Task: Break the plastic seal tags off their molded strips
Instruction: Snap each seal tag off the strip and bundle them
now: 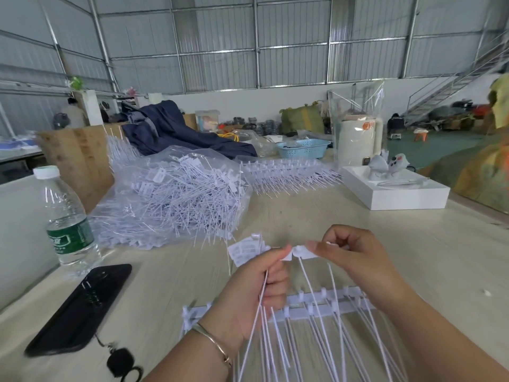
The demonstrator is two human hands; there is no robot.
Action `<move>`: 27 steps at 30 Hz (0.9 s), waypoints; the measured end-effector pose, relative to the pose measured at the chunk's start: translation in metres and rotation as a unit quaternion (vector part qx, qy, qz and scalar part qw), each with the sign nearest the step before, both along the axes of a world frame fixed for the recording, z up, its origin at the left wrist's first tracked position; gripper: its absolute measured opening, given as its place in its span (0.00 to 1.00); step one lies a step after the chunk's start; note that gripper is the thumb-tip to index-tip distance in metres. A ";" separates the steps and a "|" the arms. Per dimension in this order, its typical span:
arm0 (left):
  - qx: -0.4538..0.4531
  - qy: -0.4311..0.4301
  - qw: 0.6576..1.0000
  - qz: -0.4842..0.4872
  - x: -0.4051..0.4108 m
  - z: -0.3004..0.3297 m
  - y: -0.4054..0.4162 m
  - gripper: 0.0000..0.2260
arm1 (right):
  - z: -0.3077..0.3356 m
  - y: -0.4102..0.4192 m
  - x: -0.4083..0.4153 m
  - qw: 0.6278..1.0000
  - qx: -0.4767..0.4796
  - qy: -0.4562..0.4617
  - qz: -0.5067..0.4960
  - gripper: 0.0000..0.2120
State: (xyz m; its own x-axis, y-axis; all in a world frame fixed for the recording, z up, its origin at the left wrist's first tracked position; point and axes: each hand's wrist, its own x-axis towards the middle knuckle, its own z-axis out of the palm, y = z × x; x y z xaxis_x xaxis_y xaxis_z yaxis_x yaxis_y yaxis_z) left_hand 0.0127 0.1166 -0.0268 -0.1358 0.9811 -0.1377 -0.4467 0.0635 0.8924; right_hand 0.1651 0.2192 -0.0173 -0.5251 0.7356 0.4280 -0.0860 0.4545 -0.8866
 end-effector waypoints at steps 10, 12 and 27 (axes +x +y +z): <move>-0.031 0.175 0.976 0.123 0.008 -0.009 0.002 0.11 | -0.002 0.000 -0.003 1.000 0.000 0.001 0.001 0.06; -0.027 0.163 0.978 0.130 0.006 -0.009 0.001 0.10 | -0.002 -0.001 -0.003 1.000 -0.003 0.001 0.007 0.06; -0.047 0.120 0.990 0.054 -0.011 -0.002 -0.001 0.18 | 0.002 0.012 0.007 0.985 -0.070 -0.079 0.134 0.08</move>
State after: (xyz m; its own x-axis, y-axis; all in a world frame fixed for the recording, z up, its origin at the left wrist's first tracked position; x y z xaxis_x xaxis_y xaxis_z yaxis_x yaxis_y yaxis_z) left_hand 0.0015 0.1155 -0.0286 -0.2789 0.9436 -0.1784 -0.2317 0.1141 0.9661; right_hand 0.1726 0.2309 -0.0148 -0.7610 0.6071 0.2289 -0.0424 0.3055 -0.9512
